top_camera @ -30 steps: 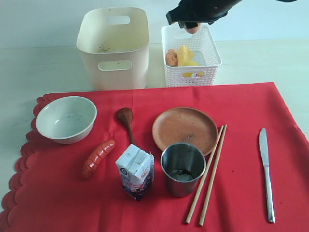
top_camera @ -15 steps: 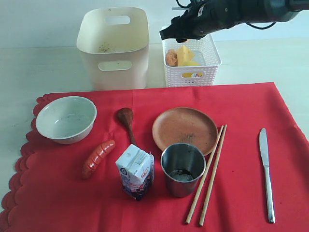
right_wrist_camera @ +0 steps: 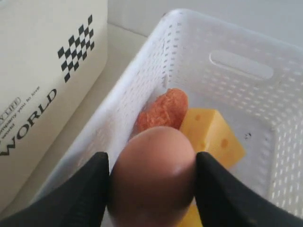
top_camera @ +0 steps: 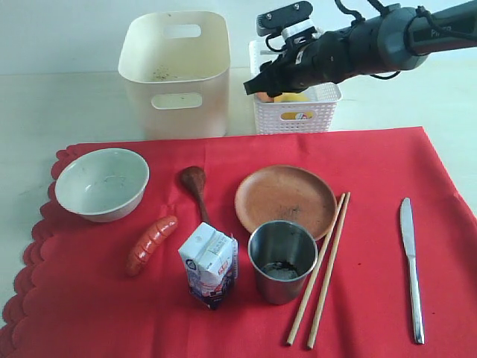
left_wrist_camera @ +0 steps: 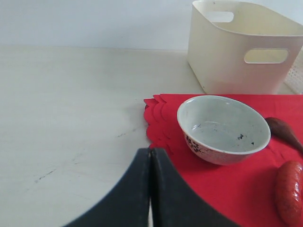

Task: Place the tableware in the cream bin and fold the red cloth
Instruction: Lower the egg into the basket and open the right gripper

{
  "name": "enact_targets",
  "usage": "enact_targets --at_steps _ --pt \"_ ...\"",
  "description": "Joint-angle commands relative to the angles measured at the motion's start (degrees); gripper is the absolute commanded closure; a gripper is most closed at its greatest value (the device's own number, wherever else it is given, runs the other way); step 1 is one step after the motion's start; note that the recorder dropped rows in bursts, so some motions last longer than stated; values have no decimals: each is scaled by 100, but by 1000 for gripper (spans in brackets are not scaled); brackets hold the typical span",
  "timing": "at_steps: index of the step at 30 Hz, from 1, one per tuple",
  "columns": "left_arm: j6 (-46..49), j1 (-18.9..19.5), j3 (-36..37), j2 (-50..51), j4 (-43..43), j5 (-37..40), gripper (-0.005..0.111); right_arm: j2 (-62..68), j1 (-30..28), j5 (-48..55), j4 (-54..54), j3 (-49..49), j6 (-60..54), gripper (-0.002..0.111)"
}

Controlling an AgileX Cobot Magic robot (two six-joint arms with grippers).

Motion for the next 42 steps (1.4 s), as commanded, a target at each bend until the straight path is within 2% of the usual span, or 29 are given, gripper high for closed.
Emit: enact_targets --at_steps 1,6,8,17,42 --pt "-27 10 14 -31 -32 -51 107 48 -64 -78 -59 -16 -47 82" --pt "-27 10 14 -31 -32 -51 107 15 -64 69 -59 -16 -47 37" --pt "-27 10 14 -31 -32 -51 107 -20 -64 133 -59 -16 -47 32" --pt "-27 10 14 -31 -32 -51 107 -442 -64 749 -59 -16 -47 31" --pt "-27 10 14 -31 -32 -51 107 -2388 -54 3632 152 -16 -258 33"
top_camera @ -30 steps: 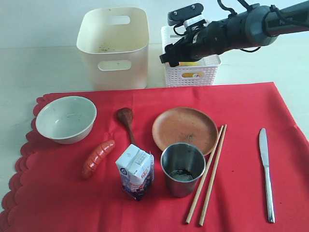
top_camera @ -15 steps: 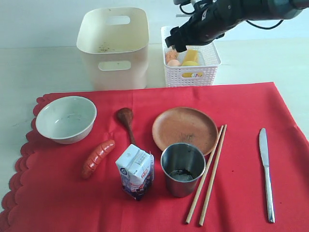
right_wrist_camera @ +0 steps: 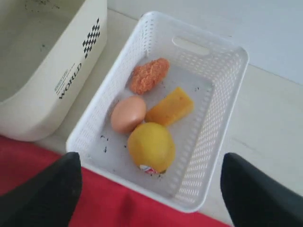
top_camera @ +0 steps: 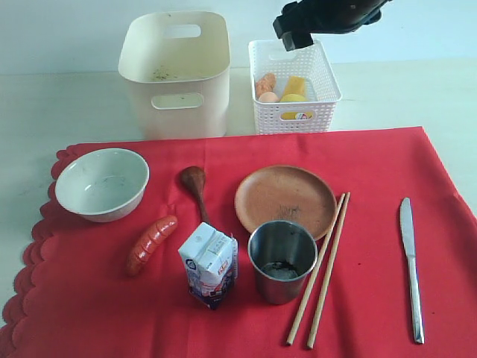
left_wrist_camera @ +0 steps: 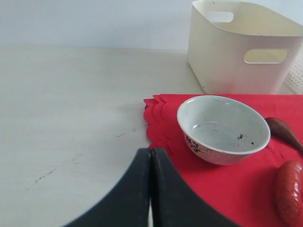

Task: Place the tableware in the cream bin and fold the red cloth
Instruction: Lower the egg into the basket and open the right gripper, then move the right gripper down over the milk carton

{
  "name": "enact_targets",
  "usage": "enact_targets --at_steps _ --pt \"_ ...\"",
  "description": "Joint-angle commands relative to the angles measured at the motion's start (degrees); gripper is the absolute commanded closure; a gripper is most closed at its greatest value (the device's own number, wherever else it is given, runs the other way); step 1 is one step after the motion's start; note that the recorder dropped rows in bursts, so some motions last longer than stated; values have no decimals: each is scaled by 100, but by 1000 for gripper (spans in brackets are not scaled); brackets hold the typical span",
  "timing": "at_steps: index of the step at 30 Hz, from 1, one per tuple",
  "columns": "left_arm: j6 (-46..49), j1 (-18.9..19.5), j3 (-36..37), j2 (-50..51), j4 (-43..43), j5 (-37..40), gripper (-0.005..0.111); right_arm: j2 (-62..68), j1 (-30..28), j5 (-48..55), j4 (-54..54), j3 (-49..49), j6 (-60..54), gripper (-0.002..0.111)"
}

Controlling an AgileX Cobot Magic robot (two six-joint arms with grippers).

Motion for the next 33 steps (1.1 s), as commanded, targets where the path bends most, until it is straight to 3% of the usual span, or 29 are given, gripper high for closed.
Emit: enact_targets --at_steps 1,16,33 --pt "-27 10 14 -31 -32 -51 107 -364 -20 662 188 -3 -194 33" --pt "-27 10 14 -31 -32 -51 107 -1356 -20 2034 1095 23 -562 33" --pt "-27 10 14 -31 -32 -51 107 -2664 -20 1824 1720 1590 -1199 33"
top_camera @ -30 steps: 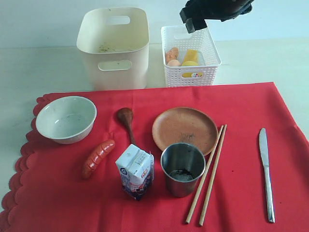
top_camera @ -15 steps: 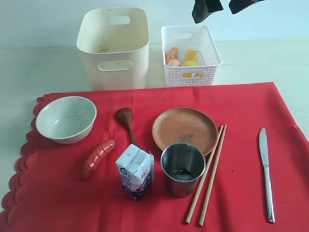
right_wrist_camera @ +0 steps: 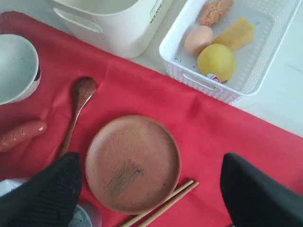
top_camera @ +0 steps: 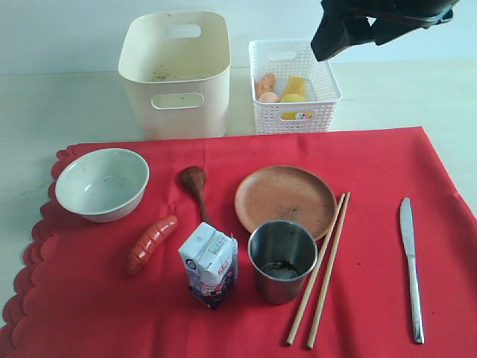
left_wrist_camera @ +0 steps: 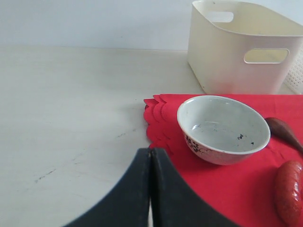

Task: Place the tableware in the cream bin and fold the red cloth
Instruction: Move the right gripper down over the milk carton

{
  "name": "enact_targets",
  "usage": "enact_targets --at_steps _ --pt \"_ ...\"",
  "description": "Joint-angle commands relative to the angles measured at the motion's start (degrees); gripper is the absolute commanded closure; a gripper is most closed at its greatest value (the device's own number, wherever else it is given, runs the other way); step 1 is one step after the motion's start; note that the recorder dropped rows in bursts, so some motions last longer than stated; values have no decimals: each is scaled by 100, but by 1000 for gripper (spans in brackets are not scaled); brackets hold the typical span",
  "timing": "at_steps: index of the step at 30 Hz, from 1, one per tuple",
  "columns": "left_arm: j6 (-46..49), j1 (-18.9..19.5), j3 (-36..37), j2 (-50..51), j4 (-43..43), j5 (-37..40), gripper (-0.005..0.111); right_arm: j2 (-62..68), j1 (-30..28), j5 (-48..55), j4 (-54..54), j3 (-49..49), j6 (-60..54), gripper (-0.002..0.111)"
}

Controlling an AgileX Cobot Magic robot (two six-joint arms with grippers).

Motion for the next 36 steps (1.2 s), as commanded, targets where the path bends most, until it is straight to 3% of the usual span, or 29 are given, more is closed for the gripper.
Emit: enact_targets --at_steps 1,6,13,22,36 --pt "-27 10 14 -31 -32 -51 107 -340 -20 -76 290 465 -372 33" --pt "-27 10 14 -31 -32 -51 107 -507 290 -165 489 803 -633 33" --pt "-27 10 14 -31 -32 -51 107 -486 1334 -686 476 1277 -677 33" --pt "-27 10 14 -31 -32 -51 107 85 2098 -929 537 1288 -656 33" --pt "-27 10 14 -31 -32 -51 107 1367 2514 -1040 513 1029 -439 33"
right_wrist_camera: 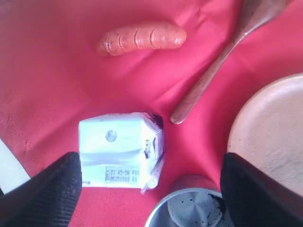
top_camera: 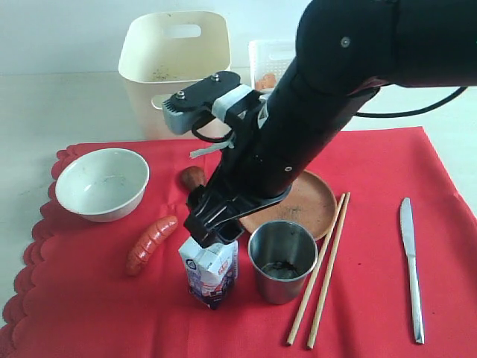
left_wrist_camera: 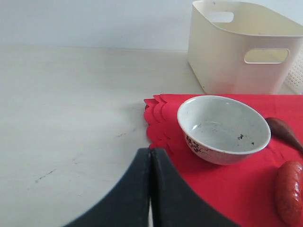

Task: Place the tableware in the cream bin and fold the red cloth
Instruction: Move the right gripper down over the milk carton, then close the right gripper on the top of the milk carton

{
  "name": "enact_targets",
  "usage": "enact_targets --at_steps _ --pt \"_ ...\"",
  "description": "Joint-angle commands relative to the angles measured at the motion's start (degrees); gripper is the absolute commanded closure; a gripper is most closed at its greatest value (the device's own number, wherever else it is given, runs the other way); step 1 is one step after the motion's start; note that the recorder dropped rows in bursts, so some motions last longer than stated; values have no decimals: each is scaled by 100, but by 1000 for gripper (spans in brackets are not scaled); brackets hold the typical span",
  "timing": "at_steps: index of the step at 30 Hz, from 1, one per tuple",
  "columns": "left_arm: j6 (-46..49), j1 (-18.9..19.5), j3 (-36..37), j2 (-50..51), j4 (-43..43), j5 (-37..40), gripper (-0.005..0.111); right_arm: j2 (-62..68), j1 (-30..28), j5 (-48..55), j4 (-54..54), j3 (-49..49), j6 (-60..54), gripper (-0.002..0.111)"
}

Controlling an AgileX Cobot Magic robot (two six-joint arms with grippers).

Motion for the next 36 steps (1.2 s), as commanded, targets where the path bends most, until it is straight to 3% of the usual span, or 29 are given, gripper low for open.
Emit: enact_targets --at_steps 1,10,36 --pt "-27 10 14 -31 -32 -51 107 219 111 -64 -48 -248 47 33" --pt "-27 10 14 -31 -32 -51 107 569 575 187 -861 -582 761 33" --pt "-43 10 14 -31 -32 -51 107 1240 575 502 -608 -578 849 33"
